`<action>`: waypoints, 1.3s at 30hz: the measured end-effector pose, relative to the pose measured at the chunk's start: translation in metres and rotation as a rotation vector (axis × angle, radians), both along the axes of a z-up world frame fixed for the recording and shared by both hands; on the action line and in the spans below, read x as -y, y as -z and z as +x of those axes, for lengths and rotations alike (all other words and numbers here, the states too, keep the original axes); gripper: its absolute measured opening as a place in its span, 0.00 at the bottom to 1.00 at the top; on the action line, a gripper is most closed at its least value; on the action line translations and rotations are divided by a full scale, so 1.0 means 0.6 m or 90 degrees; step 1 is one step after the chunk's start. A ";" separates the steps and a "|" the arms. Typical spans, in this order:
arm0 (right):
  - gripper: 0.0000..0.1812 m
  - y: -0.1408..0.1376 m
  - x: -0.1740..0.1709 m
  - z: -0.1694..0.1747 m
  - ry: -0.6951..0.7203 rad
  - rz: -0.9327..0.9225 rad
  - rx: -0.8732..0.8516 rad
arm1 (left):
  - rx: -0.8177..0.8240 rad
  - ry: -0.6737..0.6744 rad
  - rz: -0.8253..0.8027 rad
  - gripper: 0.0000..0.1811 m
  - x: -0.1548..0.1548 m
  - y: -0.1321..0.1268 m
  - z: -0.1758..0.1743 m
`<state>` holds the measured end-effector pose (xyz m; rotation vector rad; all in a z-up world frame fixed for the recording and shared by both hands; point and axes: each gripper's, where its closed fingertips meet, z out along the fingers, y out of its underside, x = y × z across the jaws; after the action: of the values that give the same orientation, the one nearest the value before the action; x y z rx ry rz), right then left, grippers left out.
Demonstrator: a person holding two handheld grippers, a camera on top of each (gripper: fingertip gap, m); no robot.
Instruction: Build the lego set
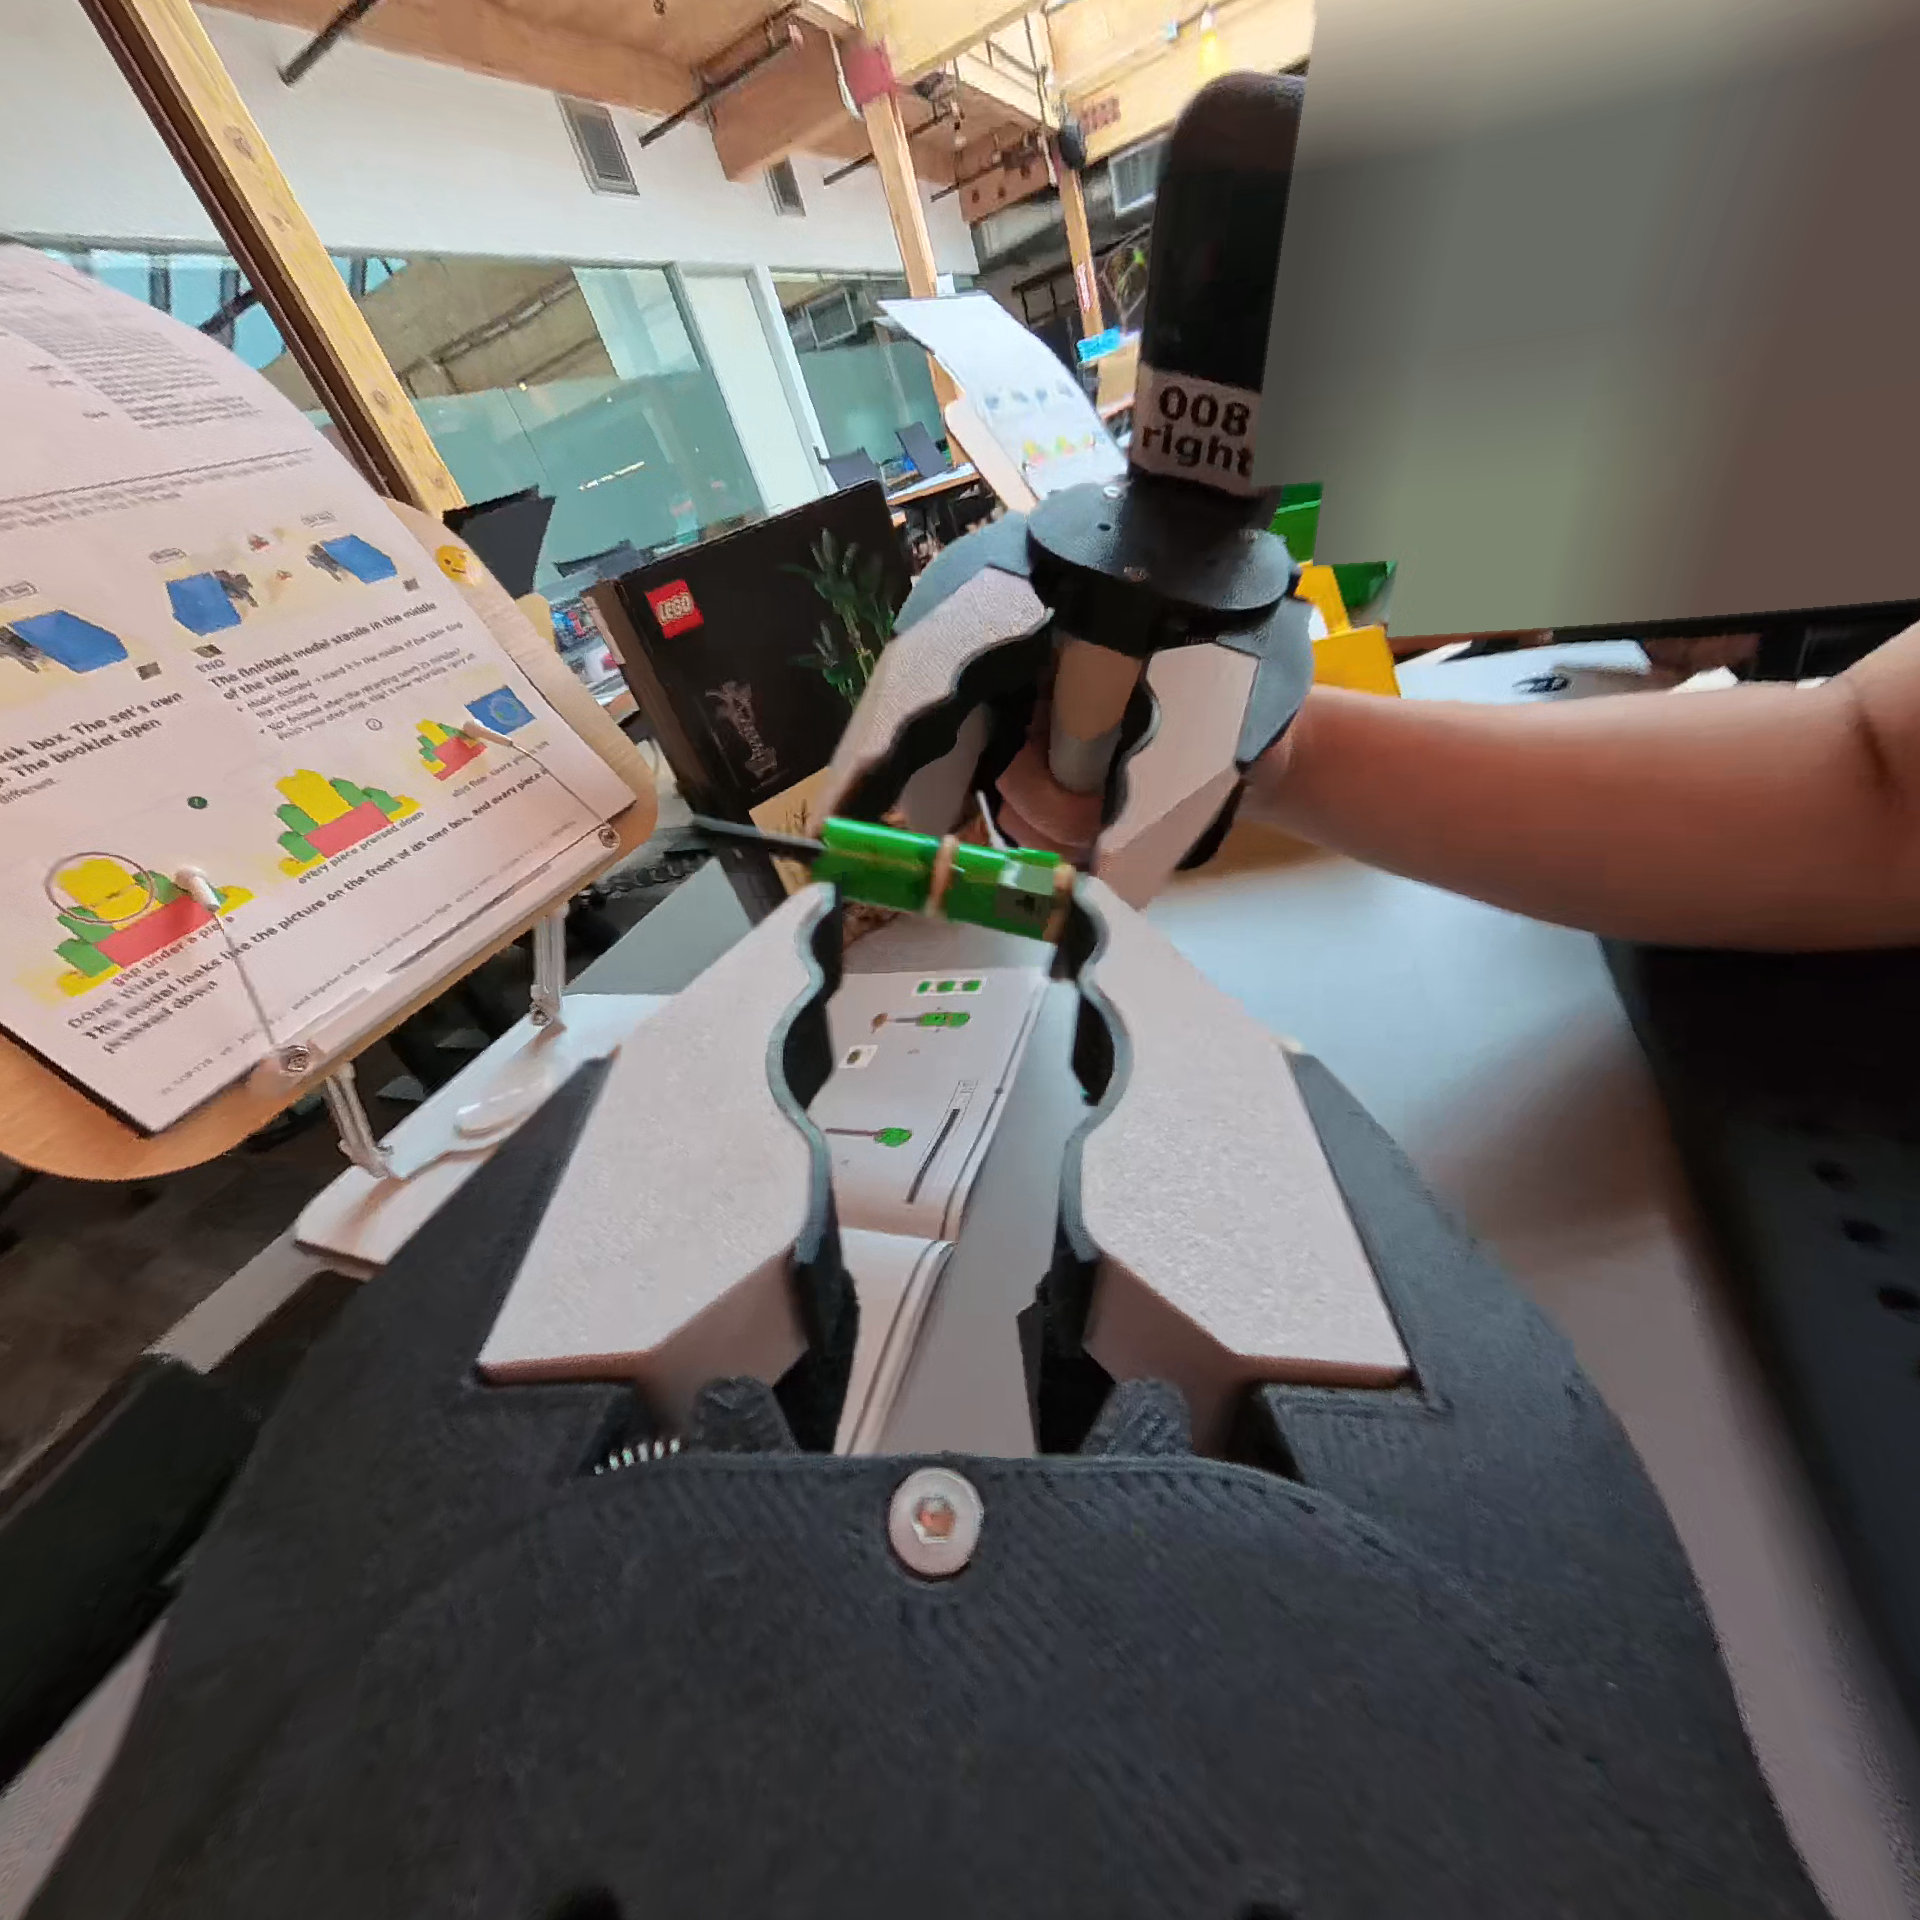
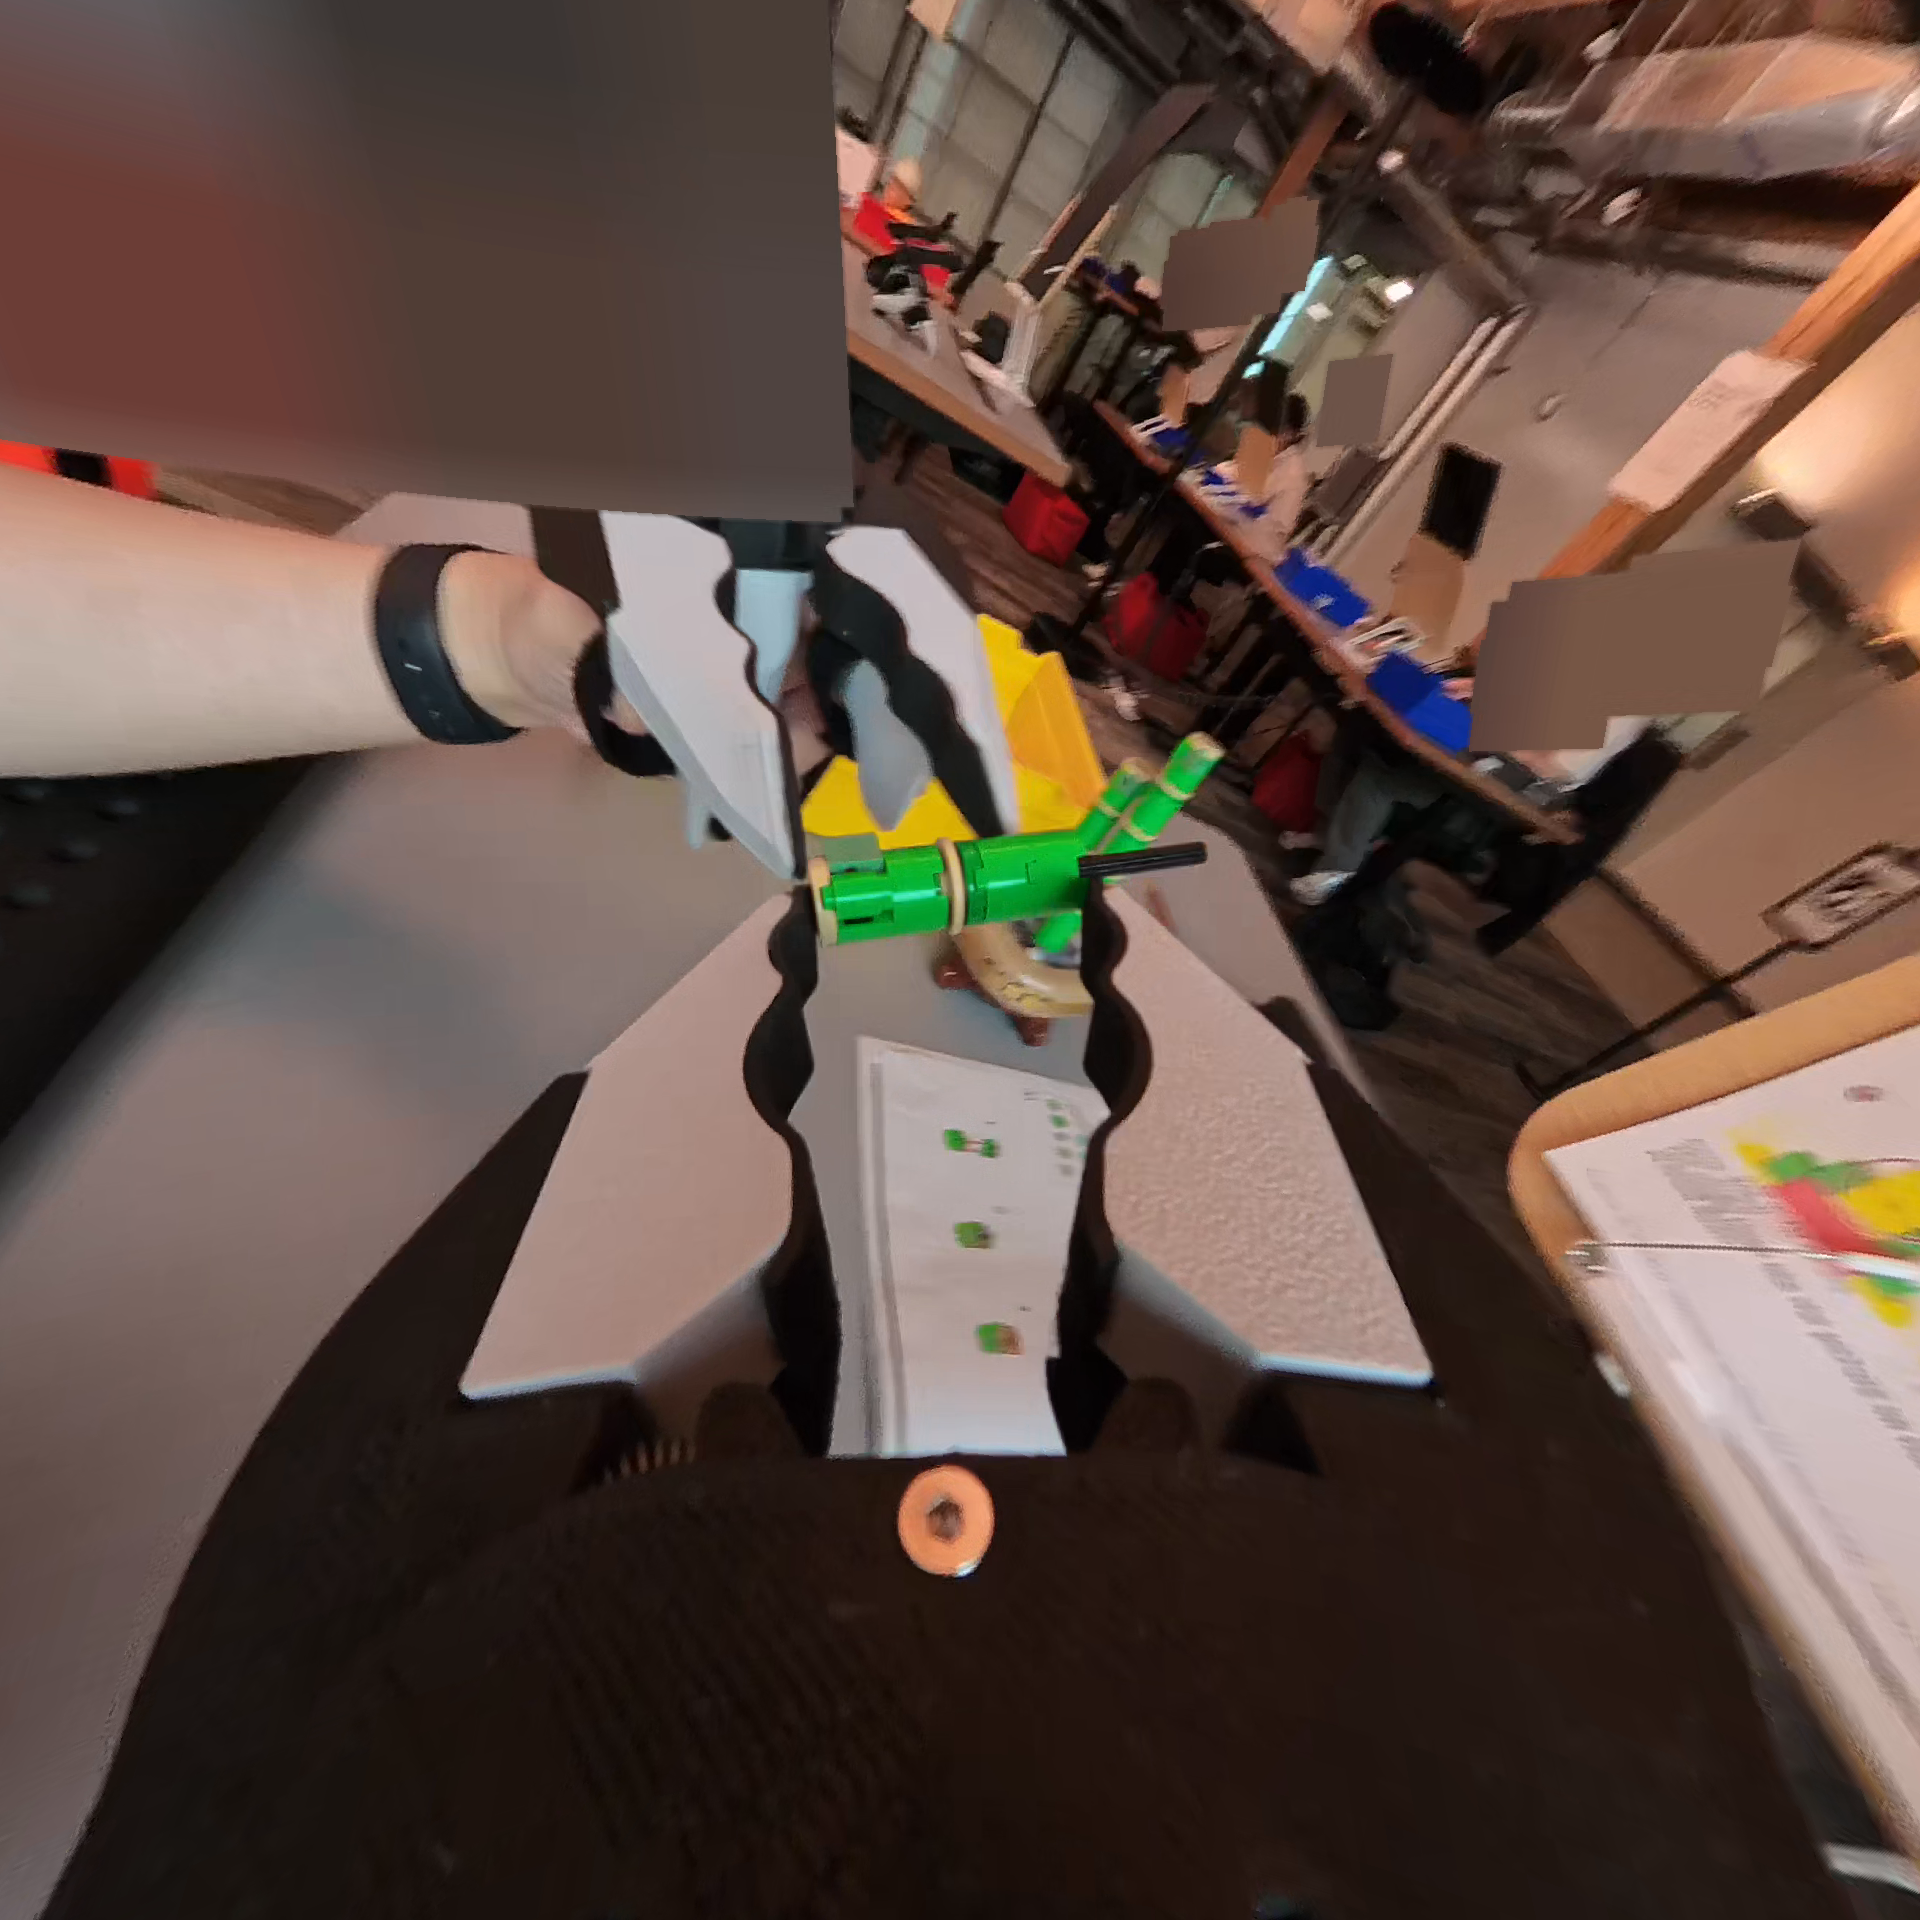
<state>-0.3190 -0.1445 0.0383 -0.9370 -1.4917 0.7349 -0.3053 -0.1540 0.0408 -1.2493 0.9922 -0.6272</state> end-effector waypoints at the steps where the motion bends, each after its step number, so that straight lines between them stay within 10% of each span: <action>1: 0.28 -0.004 -0.001 0.002 0.009 0.035 -0.006 | 0.029 0.007 -0.017 0.22 0.001 -0.006 -0.002; 7: 0.30 0.012 -0.006 -0.009 0.079 0.245 0.044 | 0.246 0.101 -0.211 0.32 -0.006 -0.044 -0.021; 13: 0.28 0.025 0.006 -0.026 0.077 0.337 0.053 | 0.266 0.119 -0.335 0.07 -0.029 -0.011 -0.020; 24: 0.33 0.057 -0.030 -0.015 0.120 0.376 0.109 | 0.245 0.101 -0.372 0.07 -0.051 0.024 -0.024; 31: 0.24 0.057 -0.231 0.242 0.436 0.207 0.178 | 0.028 -0.051 -0.333 0.08 -0.104 0.154 -0.005; 39: 0.22 0.076 -0.279 0.429 0.563 0.012 0.087 | -0.156 0.084 -0.185 0.08 -0.053 0.247 0.115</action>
<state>-0.0614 0.0229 -0.0074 -1.4949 -1.0226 0.0087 -0.2363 -0.1222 -0.1071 -1.5536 1.2255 -0.7526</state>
